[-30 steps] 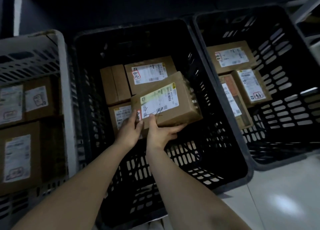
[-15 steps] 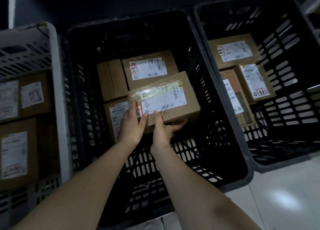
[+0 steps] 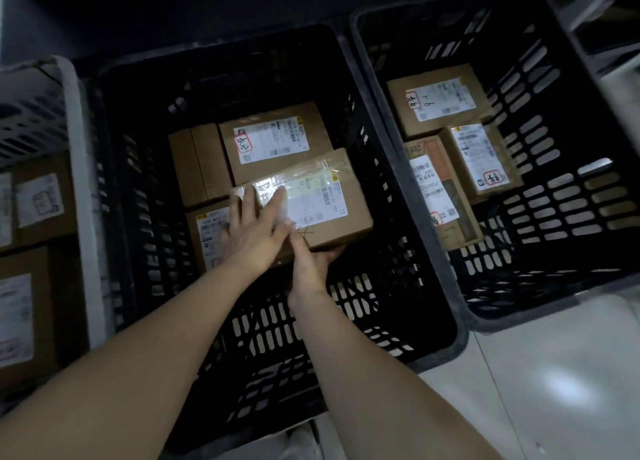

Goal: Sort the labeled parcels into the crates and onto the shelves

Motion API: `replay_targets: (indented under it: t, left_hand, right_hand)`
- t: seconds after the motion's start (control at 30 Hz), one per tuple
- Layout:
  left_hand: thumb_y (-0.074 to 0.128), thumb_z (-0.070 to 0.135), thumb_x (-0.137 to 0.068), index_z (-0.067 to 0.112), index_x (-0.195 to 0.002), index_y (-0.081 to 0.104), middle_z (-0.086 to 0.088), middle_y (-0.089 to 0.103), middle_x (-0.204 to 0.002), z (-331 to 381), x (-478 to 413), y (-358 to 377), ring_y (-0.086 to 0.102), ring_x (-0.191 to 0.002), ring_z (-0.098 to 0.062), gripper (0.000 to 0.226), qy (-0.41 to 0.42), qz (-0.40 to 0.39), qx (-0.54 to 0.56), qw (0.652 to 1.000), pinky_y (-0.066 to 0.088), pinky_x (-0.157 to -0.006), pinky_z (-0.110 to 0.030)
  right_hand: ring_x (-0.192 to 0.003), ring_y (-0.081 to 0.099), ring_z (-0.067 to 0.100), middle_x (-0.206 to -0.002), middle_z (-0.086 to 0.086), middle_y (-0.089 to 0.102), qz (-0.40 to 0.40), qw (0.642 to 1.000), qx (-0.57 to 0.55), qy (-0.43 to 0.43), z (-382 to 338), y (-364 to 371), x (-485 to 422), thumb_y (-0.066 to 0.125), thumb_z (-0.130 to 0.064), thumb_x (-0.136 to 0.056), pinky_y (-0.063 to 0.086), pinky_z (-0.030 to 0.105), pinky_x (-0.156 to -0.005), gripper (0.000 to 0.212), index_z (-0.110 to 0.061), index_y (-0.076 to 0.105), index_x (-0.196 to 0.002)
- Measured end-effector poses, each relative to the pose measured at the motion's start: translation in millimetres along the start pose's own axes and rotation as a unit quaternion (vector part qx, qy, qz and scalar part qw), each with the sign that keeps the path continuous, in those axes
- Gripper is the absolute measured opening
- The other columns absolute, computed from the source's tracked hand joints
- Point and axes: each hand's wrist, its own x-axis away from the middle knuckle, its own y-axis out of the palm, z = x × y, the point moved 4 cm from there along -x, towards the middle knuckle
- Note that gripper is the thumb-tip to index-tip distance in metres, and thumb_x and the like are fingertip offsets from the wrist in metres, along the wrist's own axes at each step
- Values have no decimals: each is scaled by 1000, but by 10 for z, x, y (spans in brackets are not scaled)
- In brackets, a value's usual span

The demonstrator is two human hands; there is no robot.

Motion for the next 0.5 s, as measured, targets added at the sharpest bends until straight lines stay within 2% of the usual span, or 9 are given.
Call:
replay_targets:
  t: [0.1,0.17,0.23,0.3,0.43,0.5]
  left_hand:
    - [39,45,-97,47,-147,2,5,-20,-157,108,-75,-63,-20,-144,-26,62,-18,-23,13,999,2,-113,-60]
    - [44,45,-96,45,-147,5,5,-16,-158,132,-90,-78,-19,-144,-27,65,-27,-19,33,999,5,-111,-61]
    - [45,47,-94,42,-148,7,6,-12,-158,100,-106,-72,-16,-144,-26,66,-25,-9,47,999,9,-112,-62]
    - [43,50,-94,40,-149,8,6,-6,-158,28,-131,-89,-11,-144,-26,66,-21,6,35,999,12,-112,-60]
    - [37,51,-95,40,-148,14,3,6,-157,-98,-194,-169,0,-143,-26,58,-5,21,-3,1000,17,-111,-58]
    - [34,42,-99,34,-147,24,-4,20,-152,-80,-202,-248,13,-141,-27,50,10,75,69,995,23,-111,-53]
  right_hand:
    - [-125,44,29,-148,10,30,84,996,-17,-33,-269,-96,-37,78,-38,-77,42,36,-93,108,-38,0,-152]
    - [-136,35,33,-154,11,21,119,992,-24,-32,-412,-184,-115,75,-51,-75,38,43,-104,109,-36,1,-152]
    - [-138,33,33,-156,9,22,105,993,-45,-14,-428,-205,-165,76,-59,-68,33,49,-111,117,-39,-4,-151]
    - [-135,39,33,-153,6,29,78,994,-74,3,-370,-188,-184,78,-60,-64,35,54,-109,121,-46,-7,-148]
    - [-123,46,25,-139,-1,40,63,989,-130,-3,-324,-192,-233,78,-51,-71,41,43,-100,107,-48,1,-145]
    - [-120,45,23,-133,-3,40,67,990,-127,-3,-326,-199,-249,77,-50,-72,39,44,-103,106,-46,1,-146]
